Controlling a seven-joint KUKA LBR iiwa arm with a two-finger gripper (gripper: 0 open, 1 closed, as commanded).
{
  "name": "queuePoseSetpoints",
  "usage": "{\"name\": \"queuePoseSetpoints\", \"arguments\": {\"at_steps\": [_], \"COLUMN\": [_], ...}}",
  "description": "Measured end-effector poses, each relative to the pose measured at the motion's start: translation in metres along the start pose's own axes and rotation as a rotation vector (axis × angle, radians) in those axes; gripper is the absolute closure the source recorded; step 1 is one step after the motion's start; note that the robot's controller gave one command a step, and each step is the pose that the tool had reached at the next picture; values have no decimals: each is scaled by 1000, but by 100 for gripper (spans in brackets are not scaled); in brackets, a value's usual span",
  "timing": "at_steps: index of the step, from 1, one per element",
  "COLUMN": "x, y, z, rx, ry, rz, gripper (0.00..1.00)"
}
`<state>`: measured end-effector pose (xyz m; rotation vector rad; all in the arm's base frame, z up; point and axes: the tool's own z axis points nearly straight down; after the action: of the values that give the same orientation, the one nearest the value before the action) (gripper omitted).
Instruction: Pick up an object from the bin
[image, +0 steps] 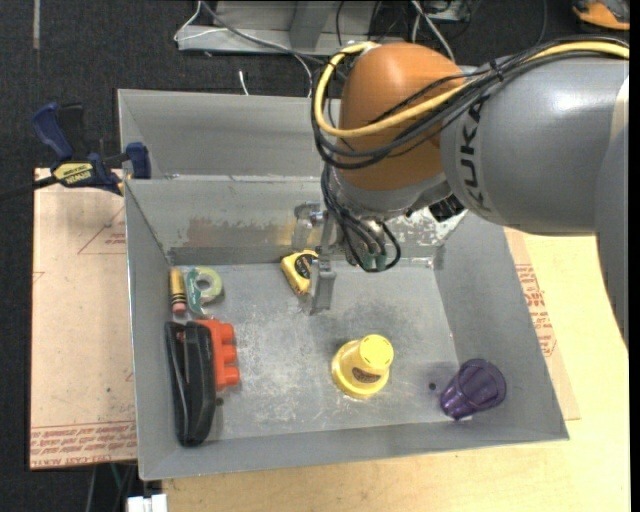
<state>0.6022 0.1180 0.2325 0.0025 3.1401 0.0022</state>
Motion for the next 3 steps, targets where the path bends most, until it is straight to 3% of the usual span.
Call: {"name": "queuePoseSetpoints", "arguments": {"at_steps": [1, 2, 3], "x": [0, 64, 57], "y": [0, 6, 20], "z": [0, -6, 1], "rx": [0, -1, -2], "ry": [0, 0, -3], "rz": [0, 58, 74], "gripper": [0, 0, 0]}}
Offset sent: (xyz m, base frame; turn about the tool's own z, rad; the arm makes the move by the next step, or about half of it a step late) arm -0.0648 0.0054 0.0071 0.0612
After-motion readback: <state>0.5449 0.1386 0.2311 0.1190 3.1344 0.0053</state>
